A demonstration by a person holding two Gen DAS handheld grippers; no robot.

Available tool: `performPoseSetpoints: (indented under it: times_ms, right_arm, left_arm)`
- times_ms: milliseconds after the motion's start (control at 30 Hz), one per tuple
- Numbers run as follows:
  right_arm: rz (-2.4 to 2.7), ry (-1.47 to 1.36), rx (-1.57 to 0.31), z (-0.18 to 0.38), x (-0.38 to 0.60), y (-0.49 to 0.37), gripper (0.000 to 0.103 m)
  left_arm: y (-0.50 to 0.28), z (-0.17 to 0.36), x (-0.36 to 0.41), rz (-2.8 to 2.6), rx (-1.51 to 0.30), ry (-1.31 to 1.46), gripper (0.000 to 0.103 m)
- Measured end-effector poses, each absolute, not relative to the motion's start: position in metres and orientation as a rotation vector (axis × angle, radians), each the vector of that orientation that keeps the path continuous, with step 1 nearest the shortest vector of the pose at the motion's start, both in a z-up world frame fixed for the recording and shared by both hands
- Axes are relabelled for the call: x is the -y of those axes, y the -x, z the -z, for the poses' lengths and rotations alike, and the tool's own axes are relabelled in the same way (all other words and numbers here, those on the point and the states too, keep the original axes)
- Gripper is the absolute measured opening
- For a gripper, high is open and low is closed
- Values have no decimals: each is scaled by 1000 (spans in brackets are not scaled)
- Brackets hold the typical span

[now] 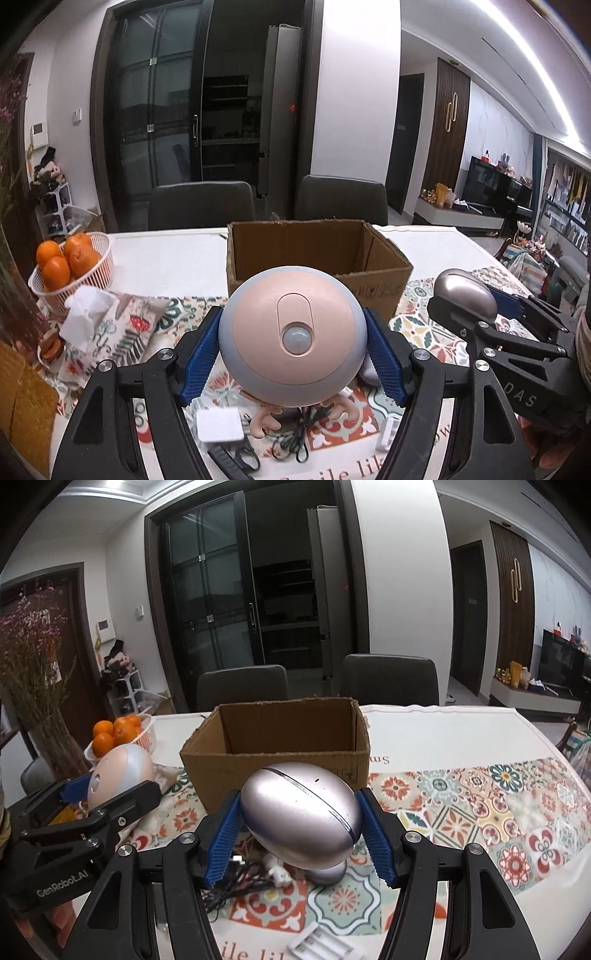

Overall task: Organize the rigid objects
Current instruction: 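Lift both held objects and carry them over the open cardboard box, then lower the silver egg into the box and open the right tool while the left releases the lamp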

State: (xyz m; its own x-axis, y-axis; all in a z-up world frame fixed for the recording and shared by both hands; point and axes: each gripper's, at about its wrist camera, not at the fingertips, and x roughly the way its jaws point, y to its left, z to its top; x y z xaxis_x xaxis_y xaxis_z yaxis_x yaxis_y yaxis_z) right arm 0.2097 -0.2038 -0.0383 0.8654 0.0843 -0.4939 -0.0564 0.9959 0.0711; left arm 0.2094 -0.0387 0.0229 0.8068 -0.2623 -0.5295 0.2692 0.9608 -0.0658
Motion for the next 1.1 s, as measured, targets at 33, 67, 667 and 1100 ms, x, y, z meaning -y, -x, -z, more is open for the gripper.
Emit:
performPoseSetpoints:
  times_ms: [33,67,667,1100]
  right_arm:
    - [-74,-50,-516,36,203,-212,63]
    - [-75,-45,-511,34,202,-215,63]
    - [-78,-30,-554,2,215,-281,63]
    - [-99,6,-623,-6,221,-337,51]
  left_arm:
    - [-211,-25,40,289,-564,-13,74]
    - [-214,-27,41,294,-565,-13,74]
    - [-285,-65,54,301,-559,-70,74]
    - [-349,-51,66,317,-707,-56,74]
